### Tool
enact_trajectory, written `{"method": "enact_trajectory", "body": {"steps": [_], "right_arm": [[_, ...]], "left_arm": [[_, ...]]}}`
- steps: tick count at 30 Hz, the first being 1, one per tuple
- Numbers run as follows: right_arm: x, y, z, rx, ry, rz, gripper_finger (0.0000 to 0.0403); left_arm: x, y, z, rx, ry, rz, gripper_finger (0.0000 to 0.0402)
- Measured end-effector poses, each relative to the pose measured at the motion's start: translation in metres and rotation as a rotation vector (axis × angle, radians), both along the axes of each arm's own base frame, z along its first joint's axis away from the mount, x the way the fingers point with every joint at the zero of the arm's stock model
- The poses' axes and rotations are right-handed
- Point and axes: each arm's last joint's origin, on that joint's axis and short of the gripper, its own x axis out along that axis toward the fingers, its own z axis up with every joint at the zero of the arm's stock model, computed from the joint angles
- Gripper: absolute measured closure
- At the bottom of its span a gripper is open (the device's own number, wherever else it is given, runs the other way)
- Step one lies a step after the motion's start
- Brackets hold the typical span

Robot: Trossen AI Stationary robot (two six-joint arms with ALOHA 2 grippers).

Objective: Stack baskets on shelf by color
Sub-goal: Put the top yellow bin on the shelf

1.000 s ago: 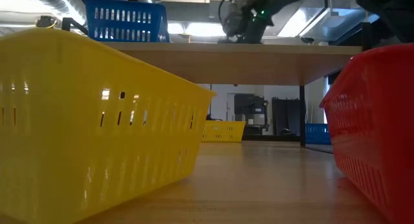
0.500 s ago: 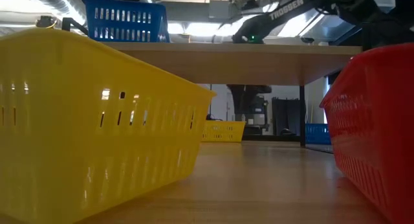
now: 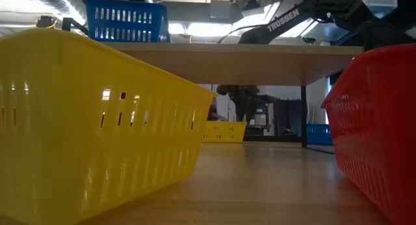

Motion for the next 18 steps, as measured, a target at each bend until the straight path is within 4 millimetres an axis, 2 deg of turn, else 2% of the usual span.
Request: {"method": "enact_trajectory", "body": {"steps": [8, 12, 15, 18], "right_arm": [[0.004, -0.001, -0.016, 0.055, -0.004, 0.012, 0.0295], [0.004, -0.001, -0.017, 0.051, -0.002, 0.037, 0.0297], [0.004, -0.001, -0.018, 0.046, -0.001, 0.063, 0.0324], [0.004, -0.002, -0.018, 0.037, -0.008, 0.095, 0.0379]], "left_arm": [[0.000, 0.000, 0.000, 0.000, 0.000, 0.000, 0.0402], [0.000, 0.000, 0.000, 0.000, 0.000, 0.000, 0.0402], [0.000, 0.000, 0.000, 0.000, -0.001, 0.000, 0.0401], [0.000, 0.000, 0.000, 0.001, 0.000, 0.000, 0.0402]]}}
